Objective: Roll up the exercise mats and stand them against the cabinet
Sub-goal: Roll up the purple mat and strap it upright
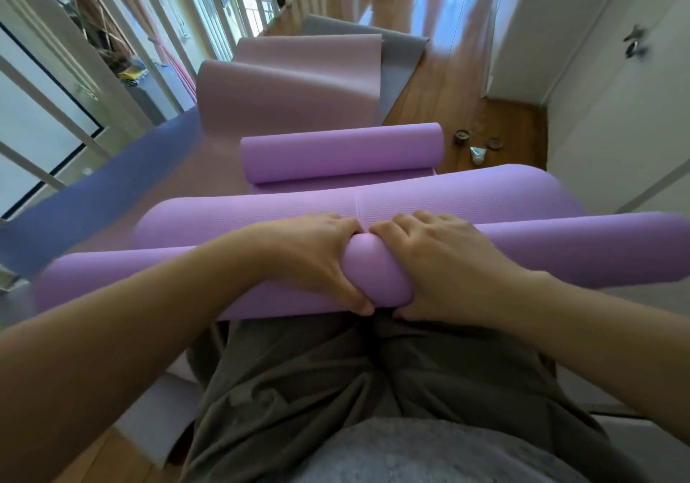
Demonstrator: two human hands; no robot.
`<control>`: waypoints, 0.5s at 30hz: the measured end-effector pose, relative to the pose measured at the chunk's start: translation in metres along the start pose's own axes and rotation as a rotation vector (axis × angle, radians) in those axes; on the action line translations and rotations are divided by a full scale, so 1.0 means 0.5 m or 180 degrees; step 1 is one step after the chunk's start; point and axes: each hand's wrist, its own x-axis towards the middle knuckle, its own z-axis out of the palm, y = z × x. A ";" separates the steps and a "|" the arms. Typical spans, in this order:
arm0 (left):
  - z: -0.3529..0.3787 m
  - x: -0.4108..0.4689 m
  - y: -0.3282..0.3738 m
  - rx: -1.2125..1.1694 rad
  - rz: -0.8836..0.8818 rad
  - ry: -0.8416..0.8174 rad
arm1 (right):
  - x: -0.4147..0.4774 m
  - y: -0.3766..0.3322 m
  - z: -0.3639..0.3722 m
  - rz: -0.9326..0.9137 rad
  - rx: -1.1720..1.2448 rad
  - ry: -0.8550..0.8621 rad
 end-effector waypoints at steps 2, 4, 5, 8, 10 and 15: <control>0.021 -0.008 0.003 0.0514 -0.0086 0.0548 | 0.015 0.010 -0.005 0.0096 0.0264 -0.0084; 0.057 -0.019 0.013 0.1091 -0.0070 0.1312 | 0.038 0.027 -0.020 0.0078 0.0394 -0.0266; 0.072 -0.021 0.016 0.1215 -0.0048 0.1557 | 0.049 0.035 -0.026 0.0027 0.0371 -0.0364; 0.067 -0.012 0.008 0.1079 -0.0097 0.1613 | 0.058 0.038 -0.022 -0.0018 0.0306 -0.0378; 0.047 -0.003 -0.007 0.0786 -0.0100 0.1363 | 0.046 0.029 -0.002 0.0063 0.0017 0.0025; 0.011 0.020 -0.023 0.0550 -0.0060 0.0909 | 0.050 0.022 0.024 0.0098 -0.0194 0.0456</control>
